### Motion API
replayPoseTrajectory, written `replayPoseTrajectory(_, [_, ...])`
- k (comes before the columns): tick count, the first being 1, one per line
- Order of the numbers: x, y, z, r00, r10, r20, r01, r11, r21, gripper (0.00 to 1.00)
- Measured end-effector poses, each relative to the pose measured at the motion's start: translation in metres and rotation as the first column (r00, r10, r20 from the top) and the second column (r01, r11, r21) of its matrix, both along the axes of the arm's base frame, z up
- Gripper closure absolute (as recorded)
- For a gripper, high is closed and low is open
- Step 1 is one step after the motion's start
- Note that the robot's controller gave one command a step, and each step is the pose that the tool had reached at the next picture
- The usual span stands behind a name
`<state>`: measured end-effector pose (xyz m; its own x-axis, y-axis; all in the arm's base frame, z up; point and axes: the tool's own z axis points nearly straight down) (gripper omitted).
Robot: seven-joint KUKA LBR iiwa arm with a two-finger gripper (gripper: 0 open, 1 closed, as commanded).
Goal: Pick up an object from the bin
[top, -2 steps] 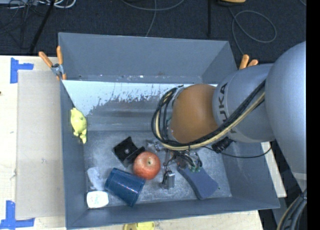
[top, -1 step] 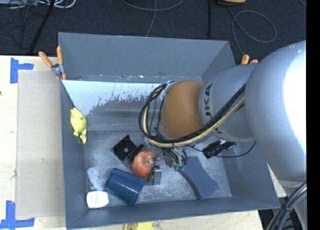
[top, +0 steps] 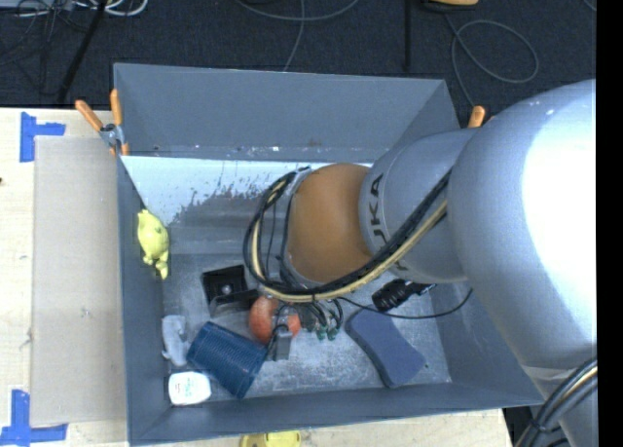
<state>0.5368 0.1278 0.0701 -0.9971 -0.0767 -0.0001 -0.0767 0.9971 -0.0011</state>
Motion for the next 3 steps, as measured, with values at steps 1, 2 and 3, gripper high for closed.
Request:
replayPoseTrajectory(1, [0.000,0.000,0.000,1.000,0.001,0.000,-0.001,1.000,0.000,1.00])
replayPoseTrajectory(2, [0.000,0.000,0.001,1.000,0.001,0.000,-0.001,1.000,0.000,1.00])
replayPoseTrajectory(3, [-0.038,-0.035,0.029,0.990,-0.140,-0.002,0.140,0.990,0.000,1.00])
